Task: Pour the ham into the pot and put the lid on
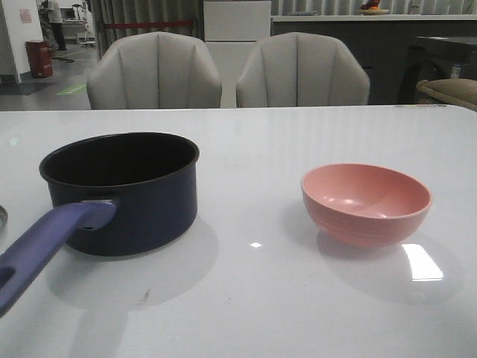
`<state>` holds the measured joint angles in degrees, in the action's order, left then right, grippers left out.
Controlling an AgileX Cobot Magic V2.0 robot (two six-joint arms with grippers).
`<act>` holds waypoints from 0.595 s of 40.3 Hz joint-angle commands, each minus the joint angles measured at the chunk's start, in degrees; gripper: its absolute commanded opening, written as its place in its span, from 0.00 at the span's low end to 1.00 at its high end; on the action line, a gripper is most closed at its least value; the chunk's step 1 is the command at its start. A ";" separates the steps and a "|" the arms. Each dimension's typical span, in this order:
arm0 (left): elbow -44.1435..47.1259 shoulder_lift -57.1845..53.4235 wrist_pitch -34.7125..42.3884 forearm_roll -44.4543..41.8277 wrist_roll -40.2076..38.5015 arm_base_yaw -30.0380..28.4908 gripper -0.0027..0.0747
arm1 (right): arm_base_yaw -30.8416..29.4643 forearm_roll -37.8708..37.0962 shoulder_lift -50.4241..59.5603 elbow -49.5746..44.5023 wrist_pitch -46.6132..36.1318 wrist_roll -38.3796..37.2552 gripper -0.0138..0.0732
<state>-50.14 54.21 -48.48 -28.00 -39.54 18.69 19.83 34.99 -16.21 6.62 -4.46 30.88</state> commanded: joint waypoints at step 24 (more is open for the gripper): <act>-21.01 29.21 -7.28 31.57 37.38 -24.46 0.93 | 0.07 -0.01 -0.38 1.74 -3.45 0.29 0.33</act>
<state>-69.15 83.79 -56.61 3.97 -2.82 -6.27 19.83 34.99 -16.21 6.62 -4.37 30.88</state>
